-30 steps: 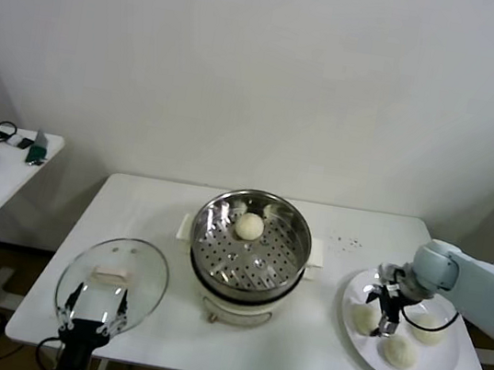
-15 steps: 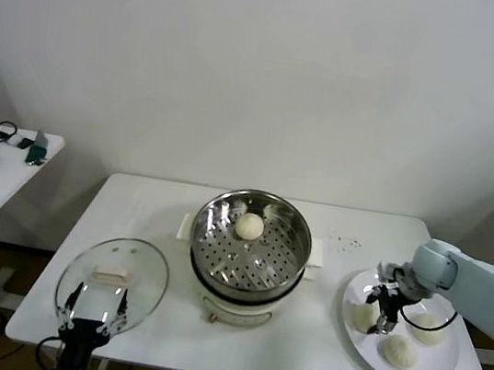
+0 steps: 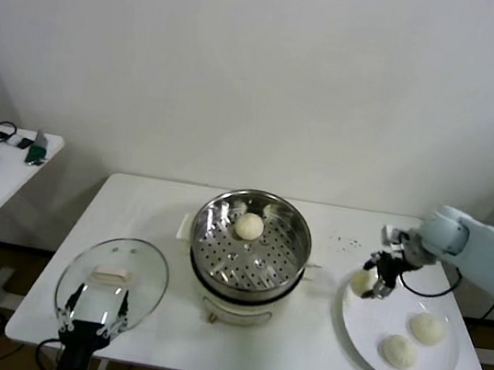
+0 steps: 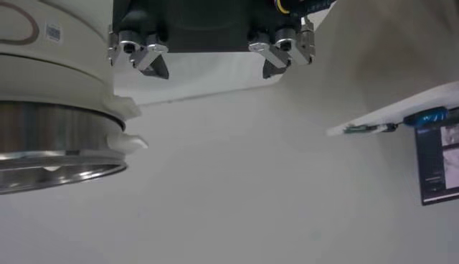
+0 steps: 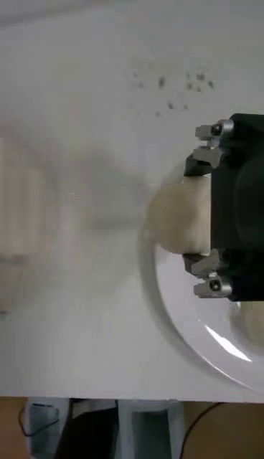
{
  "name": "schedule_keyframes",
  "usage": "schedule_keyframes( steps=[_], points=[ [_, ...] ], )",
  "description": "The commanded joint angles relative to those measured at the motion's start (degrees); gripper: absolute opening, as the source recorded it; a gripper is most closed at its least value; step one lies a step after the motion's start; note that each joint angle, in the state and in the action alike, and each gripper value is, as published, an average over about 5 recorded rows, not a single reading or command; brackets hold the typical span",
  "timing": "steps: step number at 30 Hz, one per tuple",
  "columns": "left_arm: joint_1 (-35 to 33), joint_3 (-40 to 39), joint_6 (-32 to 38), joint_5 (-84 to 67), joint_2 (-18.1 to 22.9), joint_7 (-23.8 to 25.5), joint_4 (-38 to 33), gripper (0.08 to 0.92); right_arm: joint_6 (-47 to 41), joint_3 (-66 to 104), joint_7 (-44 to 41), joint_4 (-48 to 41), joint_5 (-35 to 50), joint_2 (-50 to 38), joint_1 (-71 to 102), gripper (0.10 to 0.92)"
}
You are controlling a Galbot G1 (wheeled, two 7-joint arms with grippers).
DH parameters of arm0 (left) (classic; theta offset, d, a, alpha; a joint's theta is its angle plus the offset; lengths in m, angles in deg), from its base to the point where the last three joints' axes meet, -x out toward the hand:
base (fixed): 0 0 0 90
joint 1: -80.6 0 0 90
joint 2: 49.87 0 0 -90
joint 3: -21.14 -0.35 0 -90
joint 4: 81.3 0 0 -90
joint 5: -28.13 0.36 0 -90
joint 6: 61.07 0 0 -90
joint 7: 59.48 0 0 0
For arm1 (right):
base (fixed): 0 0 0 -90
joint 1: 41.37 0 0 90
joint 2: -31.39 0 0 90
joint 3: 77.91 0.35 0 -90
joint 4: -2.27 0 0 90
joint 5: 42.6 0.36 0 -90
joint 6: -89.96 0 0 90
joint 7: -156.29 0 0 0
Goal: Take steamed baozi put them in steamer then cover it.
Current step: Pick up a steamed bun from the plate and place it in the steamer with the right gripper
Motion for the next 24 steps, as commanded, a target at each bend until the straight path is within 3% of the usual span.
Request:
schedule_keyframes(
  steps=[1,9,24],
  points=[
    [-0.46,-0.49,0.33,0.27,-0.16,0.08,-0.21,0.823,-0.28,-16.52,0.08,0.93,20.73,10.20,-26.42,0.687],
    [-0.37,-2.88,0.59,1.78,0.02,0.06,-0.84,0.823,-2.22,-15.69,1.56,1.73,26.94,20.98,-27.58,0.687],
    [-2.07,-3.08,1.38,2.04,-0.55,0.35,-2.14,0.823,-7.84,-8.92,7.32,-2.13,28.85,40.94,-12.17,0.691]
  ],
)
